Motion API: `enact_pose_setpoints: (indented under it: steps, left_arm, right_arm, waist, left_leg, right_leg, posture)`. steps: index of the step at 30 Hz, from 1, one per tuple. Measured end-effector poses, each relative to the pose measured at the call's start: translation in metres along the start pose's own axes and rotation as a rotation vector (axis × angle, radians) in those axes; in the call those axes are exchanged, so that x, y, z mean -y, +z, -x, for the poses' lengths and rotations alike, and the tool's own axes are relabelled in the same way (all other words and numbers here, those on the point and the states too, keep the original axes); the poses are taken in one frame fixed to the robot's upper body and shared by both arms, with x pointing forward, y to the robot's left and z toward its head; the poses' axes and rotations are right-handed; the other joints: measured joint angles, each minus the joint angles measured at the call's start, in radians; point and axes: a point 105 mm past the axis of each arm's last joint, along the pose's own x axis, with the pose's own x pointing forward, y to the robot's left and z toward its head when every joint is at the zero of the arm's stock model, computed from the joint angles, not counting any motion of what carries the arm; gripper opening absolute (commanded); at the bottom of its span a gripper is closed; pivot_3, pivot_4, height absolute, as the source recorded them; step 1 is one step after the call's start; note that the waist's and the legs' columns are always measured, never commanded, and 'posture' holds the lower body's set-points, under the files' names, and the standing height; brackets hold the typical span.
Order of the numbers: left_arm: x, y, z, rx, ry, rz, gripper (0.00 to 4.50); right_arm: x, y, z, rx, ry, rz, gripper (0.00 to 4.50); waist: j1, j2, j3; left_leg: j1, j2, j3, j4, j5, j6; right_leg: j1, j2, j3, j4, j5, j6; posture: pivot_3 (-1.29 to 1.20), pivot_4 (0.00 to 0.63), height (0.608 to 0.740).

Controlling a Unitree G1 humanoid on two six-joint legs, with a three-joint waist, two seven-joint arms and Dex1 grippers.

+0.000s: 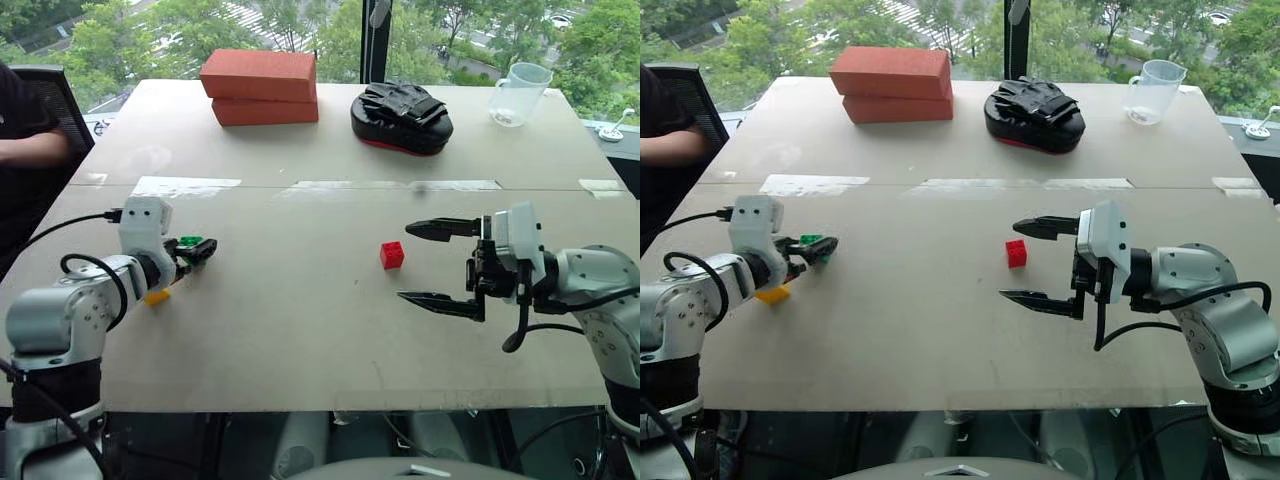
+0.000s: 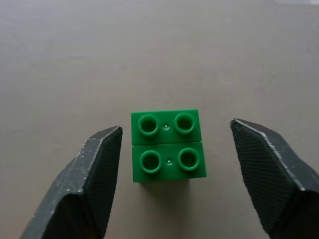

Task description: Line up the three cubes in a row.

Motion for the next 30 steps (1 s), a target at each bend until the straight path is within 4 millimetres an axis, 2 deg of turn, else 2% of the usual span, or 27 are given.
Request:
enact_pose_setpoints:
  steps: [2,3,6,9,10,13,16,19,22,26,30]
  left_arm:
    - [-0.001,-0.004,-0.003,-0.016,0.002,-0.016,1.38]
    - [-0.002,-0.003,-0.003,-0.015,0.005,-0.024,1.26]
    - [-0.001,-0.002,-0.004,-0.006,-0.015,-0.044,1.29]
    - [0.015,0.008,-0.002,0.057,-0.158,-0.098,1.29]
    - [0.032,0.017,0.004,0.106,-0.29,-0.169,1.29]
    - [0.067,0.039,0.021,0.248,-0.541,-0.355,1.29]
    - [0.088,0.04,0.026,0.244,-0.721,-0.52,1.29]
    - [0.114,0.037,0.018,0.162,-0.945,-0.719,1.29]
    - [0.131,0.03,0.01,0.115,-1.076,-0.837,1.29]
    - [0.143,0.017,-0.005,0.05,-1.175,-0.945,1.29]
    - [0.15,0.017,-0.018,0.035,-1.199,-1.026,1.29]
  right_arm:
    - [-0.001,0.0,0.001,-0.006,-0.008,0.004,4.5]
    - [-0.001,0.001,0.001,-0.01,-0.01,0.007,4.5]
    - [-0.002,0.0,0.002,-0.016,-0.028,0.0,4.5]
    - [-0.003,-0.003,0.004,-0.027,-0.058,-0.01,4.5]
    - [-0.005,-0.005,0.005,-0.032,-0.072,-0.016,4.5]
    - [-0.004,-0.008,0.01,-0.047,-0.125,-0.018,4.5]
    - [-0.004,-0.011,0.017,-0.04,-0.17,-0.031,4.5]
    - [-0.004,-0.019,0.029,-0.049,-0.225,-0.099,4.5]
    - [-0.007,-0.026,0.041,-0.103,-0.252,-0.112,4.5]
    - [-0.014,-0.033,0.053,-0.138,-0.274,-0.14,4.5]
    - [-0.021,-0.04,0.059,-0.17,-0.276,-0.156,4.5]
  waist:
    - [0.0,0.0,0.0]
    - [0.0,0.0,0.0]
    - [0.001,0.0,0.0]
    - [0.003,0.0,0.0]
    - [0.003,0.0,0.0]
    - [0.003,0.0,0.0]
    - [0.002,0.0,0.0]
    - [0.01,0.001,0.001]
    - [0.004,0.001,0.001]
    - [-0.001,0.0,0.001]
    - [0.001,0.0,0.001]
  left_leg:
    - [0.0,0.0,0.0,0.0,0.0,0.0]
    - [0.0,0.0,0.0,0.0,0.0,0.0]
    - [-0.001,0.0,0.0,0.0,0.0,0.0]
    - [-0.002,0.0,0.0,0.0,0.0,0.0]
    - [-0.002,0.0,0.0,0.0,0.0,0.0]
    - [-0.002,0.0,0.002,-0.001,0.0,0.0]
    - [-0.001,0.0,0.002,-0.002,0.0,0.0]
    - [-0.002,-0.001,0.002,-0.001,0.0,0.001]
    - [-0.002,-0.002,0.004,0.0,0.0,0.002]
    - [-0.003,-0.002,0.006,0.0,-0.001,0.002]
    - [-0.003,-0.001,0.008,0.0,-0.001,0.002]
  right_leg:
    - [0.0,-0.001,0.0,0.0,0.0,0.0]
    - [0.0,-0.001,0.0,-0.001,0.0,0.0]
    - [0.0,-0.003,-0.001,-0.001,0.0,0.0]
    - [0.0,-0.005,-0.002,-0.002,-0.001,-0.001]
    - [0.0,-0.006,-0.002,-0.002,-0.002,-0.004]
    - [0.0,-0.01,0.001,-0.004,-0.002,-0.004]
    - [0.0,-0.007,0.001,-0.004,-0.002,-0.004]
    - [0.0,-0.004,-0.002,-0.004,-0.002,-0.004]
    - [0.0,-0.004,-0.001,-0.004,-0.002,-0.003]
    - [0.0,-0.001,0.0,-0.004,0.0,0.0]
    - [0.0,0.002,0.0,-0.004,0.0,0.0]
  posture:
    - [0.0,0.15,0.74]
    - [0.0,0.15,0.74]
    - [0.0,0.15,0.74]
    - [0.0,0.15,0.74]
    - [0.0,0.15,0.74]
    - [0.0,0.15,0.74]
    - [0.0,0.15,0.74]
    - [0.0,0.15,0.74]
    - [0.0,0.15,0.74]
    - [0.0,0.15,0.74]
    - [0.0,0.15,0.74]
